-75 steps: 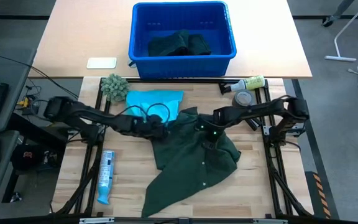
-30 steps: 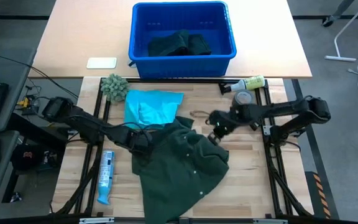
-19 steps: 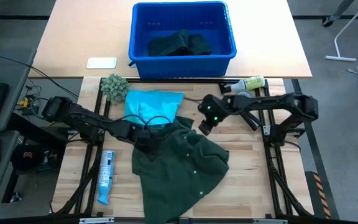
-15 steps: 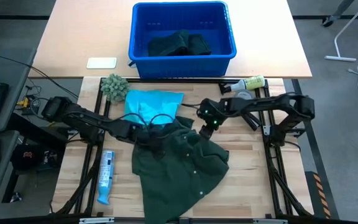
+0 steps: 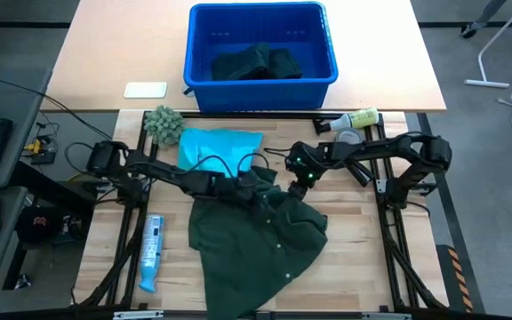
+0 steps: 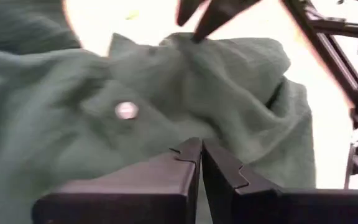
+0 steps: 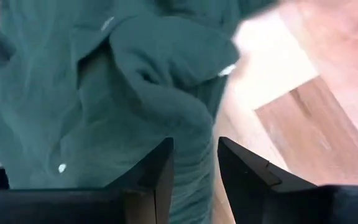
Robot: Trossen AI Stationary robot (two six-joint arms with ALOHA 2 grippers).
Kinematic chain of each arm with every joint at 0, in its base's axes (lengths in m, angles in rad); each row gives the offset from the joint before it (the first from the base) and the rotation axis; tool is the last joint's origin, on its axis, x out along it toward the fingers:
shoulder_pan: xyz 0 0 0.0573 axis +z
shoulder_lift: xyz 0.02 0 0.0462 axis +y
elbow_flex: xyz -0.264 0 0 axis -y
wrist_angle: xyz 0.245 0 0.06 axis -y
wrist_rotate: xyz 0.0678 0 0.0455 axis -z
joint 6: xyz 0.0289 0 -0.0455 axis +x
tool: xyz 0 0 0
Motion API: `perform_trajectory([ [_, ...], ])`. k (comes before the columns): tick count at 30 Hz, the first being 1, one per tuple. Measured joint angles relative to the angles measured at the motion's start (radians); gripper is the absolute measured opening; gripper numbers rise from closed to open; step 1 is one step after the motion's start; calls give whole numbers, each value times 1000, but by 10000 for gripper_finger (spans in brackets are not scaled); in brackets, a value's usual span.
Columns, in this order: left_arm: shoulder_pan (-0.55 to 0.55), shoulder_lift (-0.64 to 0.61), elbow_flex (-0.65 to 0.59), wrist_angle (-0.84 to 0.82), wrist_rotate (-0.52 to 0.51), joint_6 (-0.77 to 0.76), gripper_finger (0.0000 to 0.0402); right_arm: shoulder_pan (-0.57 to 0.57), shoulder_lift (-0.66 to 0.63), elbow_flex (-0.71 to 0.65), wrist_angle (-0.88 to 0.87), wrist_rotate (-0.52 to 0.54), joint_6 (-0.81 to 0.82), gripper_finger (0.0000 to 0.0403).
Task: Fold laundry
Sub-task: Fold the green polo shirt from the blue laundry bin
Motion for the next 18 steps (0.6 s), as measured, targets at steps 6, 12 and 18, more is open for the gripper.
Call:
perform_trajectory([
  [6, -70, 11, 17, -17, -78, -10, 0, 21, 0, -79, 124, -49, 61, 110],
  [12, -120, 90, 17, -15, -119, -80, 0, 77, 9, -160, 313, 15, 185, 110],
  [18, -139, 214, 16, 49, -50, -182, 0, 109, 50, -161, 415, 34, 292, 62],
])
